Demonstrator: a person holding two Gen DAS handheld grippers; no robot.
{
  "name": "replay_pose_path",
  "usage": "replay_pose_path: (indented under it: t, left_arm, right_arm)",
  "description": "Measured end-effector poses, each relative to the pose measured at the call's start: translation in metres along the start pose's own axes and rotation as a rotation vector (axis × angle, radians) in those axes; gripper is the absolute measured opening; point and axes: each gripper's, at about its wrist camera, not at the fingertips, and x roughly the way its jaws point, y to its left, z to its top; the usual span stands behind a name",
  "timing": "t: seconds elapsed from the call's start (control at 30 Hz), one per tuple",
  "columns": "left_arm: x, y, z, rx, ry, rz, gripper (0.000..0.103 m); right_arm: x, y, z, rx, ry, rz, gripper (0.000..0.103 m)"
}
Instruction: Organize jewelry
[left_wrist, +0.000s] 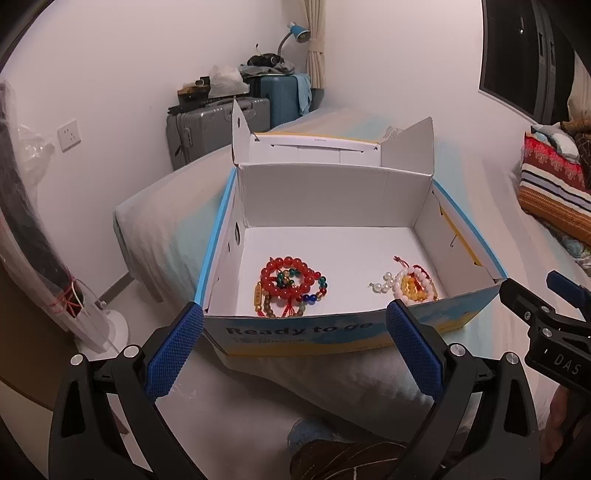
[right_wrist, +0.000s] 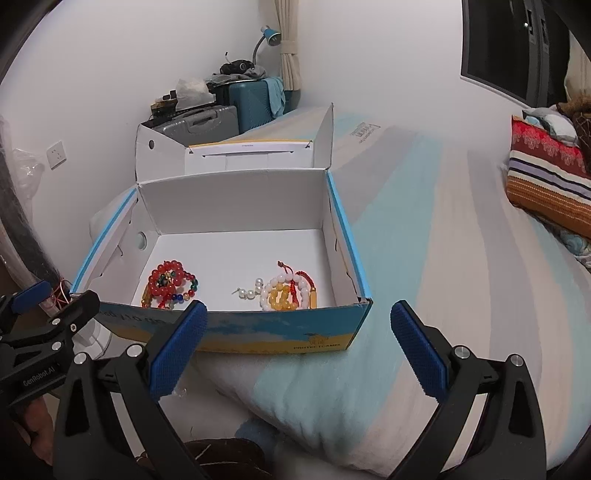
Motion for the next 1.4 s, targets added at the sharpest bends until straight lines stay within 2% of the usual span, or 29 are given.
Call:
replay_pose_path:
  t: [0.3, 0.43, 0.57, 0.7, 0.8, 1.13, 1.4]
  left_arm:
    - [0.001, -0.001, -0.001, 0.004, 0.005, -0.013, 0.097]
    - [0.003, -0.003, -0.002, 0.014, 0.008, 0.009, 0.097]
    - [0.006, -0.004, -0.002, 0.005, 0.020, -0.011, 0.097]
    - [0.010, -0.011, -0.003, 0.031, 0.032, 0.026, 0.097]
    - [0.010, -0.011, -0.003, 0.018, 0.028, 0.001, 0.097]
    - [0.009, -0.017, -0.002, 0.024, 0.016, -0.004, 0.097]
    - [0.006, -0.018, -0.001, 0.027, 0.021, -0.035, 0.097]
  right_arm:
    - [0.001, 0.000, -0.001, 0.002, -0.001, 0.001, 0.095]
    - [0.002, -0.001, -0.002, 0.003, 0.002, -0.001, 0.095]
    - [0.003, -0.002, -0.004, -0.003, 0.005, 0.000, 0.095]
    - [0.003, -0.002, -0.005, -0.003, 0.009, 0.000, 0.095]
    - [0.005, -0.001, -0.006, -0.005, 0.014, -0.001, 0.095]
    - [0.008, -0.003, -0.008, -0.001, 0.022, 0.000, 0.095]
    - [0.009, -0.004, -0.009, -0.001, 0.024, 0.001, 0.095]
